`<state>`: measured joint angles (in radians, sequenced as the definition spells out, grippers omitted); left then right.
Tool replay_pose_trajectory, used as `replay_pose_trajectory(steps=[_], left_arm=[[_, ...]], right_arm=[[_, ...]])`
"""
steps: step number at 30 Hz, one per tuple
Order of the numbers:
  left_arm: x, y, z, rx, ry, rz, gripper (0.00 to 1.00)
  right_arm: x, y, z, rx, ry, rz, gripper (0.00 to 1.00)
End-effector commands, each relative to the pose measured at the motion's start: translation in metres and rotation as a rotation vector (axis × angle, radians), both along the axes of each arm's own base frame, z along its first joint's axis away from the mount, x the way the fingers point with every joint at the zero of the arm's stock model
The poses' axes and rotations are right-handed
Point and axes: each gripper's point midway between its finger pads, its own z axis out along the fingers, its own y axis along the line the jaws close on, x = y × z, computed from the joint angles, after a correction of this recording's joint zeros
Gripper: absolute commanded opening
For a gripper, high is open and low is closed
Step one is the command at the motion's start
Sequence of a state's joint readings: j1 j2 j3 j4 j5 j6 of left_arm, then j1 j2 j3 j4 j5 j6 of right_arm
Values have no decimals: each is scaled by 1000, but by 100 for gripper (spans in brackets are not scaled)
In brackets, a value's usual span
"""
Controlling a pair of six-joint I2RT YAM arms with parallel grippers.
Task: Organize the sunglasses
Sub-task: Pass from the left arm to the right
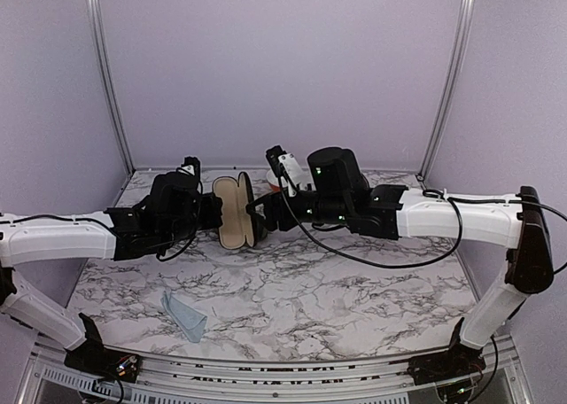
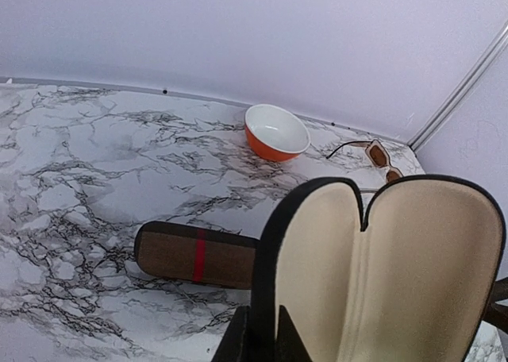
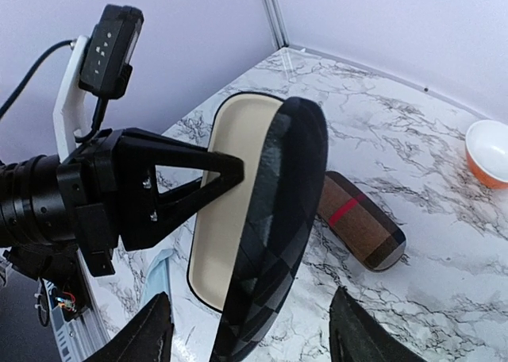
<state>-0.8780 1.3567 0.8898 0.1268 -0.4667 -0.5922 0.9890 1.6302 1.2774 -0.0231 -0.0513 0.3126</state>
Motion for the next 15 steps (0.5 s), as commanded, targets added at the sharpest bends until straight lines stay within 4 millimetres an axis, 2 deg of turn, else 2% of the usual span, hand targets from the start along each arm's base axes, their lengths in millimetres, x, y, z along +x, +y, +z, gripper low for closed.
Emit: replay_pose_trajectory(steps=[1, 10, 15], left_arm=[[5, 13, 2, -166, 9, 125, 8], [5, 30, -21, -296, 81, 227, 5], [5, 39, -29, -368, 103, 274, 4]], right_arm=[[4, -17, 27, 44, -61, -67, 65], [15, -52, 31, 82, -64, -175, 65], [18, -66, 27, 95, -48, -208, 65]])
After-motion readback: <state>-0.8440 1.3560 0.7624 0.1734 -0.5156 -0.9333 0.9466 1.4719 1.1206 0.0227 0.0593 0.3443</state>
